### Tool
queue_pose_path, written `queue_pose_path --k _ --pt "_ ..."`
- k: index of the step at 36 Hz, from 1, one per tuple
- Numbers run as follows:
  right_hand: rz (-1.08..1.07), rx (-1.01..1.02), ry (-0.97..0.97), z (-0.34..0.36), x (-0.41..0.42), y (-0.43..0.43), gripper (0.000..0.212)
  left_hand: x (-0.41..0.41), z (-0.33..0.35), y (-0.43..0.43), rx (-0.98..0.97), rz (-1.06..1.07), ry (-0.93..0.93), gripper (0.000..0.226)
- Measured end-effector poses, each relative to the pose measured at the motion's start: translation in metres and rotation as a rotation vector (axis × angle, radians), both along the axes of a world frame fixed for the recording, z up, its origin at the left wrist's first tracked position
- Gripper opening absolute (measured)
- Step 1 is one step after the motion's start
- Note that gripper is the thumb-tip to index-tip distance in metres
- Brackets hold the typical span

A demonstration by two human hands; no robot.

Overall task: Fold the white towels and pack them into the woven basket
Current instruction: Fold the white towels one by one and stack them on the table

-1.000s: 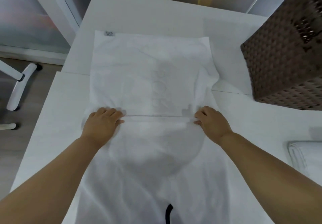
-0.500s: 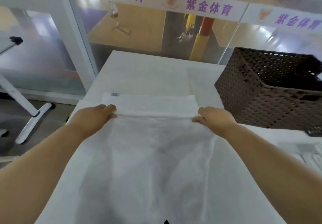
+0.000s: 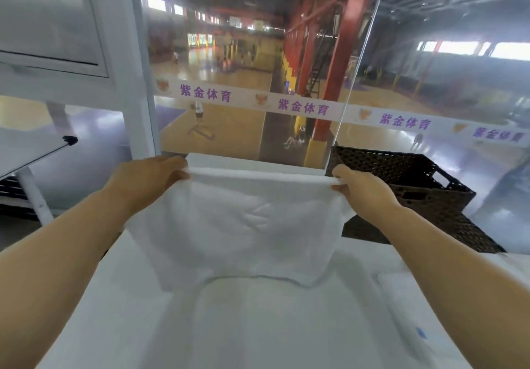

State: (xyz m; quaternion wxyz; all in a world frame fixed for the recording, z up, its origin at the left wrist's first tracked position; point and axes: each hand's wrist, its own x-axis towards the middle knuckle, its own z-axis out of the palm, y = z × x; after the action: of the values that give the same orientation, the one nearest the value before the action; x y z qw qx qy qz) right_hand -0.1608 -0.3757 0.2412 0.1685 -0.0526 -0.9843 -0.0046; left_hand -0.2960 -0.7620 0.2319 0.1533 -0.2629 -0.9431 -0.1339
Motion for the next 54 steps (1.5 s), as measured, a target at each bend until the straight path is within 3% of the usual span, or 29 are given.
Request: queue_pose_path --k 3,7,13,21,25,31,43,46,50,54 --pt "-0.023 -0.138 -0.099 0.014 0.026 -0.003 0.014 0.024 0.008 -0.007 0.031 -0.032 -0.048 0.050" --pt "0.029 -0.214 -0.320 0.033 0.050 -0.010 0.019 0.045 0.016 -0.022 -0.046 -0.064 -0.164 0.014" --pt "0.038 -0.307 -0.512 0.041 0.069 -0.018 0.021 0.056 0.026 -0.033 -0.110 -0.070 -0.244 0.020" --pt "-0.060 -0.223 -0.531 -0.012 0.051 -0.028 0.014 0.036 -0.024 -0.026 -0.222 -0.094 -0.354 0.007" --pt "-0.092 -0.219 -0.534 -0.061 0.033 -0.030 0.001 0.019 -0.076 -0.023 -0.232 -0.061 -0.426 0.012" --pt "-0.128 -0.149 -0.580 -0.121 -0.001 -0.025 0.011 -0.014 -0.149 -0.017 -0.266 -0.012 -0.551 0.026" --pt "-0.270 -0.067 -0.569 -0.170 -0.099 0.008 0.020 -0.120 -0.202 0.023 -0.250 0.059 -0.457 0.030" --pt "-0.359 -0.166 -0.516 -0.180 -0.108 0.015 0.031 -0.132 -0.210 0.040 -0.220 0.098 -0.395 0.028" --pt "-0.424 -0.354 -0.579 -0.200 -0.104 0.020 0.035 -0.133 -0.232 0.069 -0.254 0.023 -0.549 0.026" --pt "-0.486 -0.375 -0.706 -0.222 -0.086 0.027 0.027 -0.117 -0.257 0.102 -0.232 -0.077 -0.640 0.027"
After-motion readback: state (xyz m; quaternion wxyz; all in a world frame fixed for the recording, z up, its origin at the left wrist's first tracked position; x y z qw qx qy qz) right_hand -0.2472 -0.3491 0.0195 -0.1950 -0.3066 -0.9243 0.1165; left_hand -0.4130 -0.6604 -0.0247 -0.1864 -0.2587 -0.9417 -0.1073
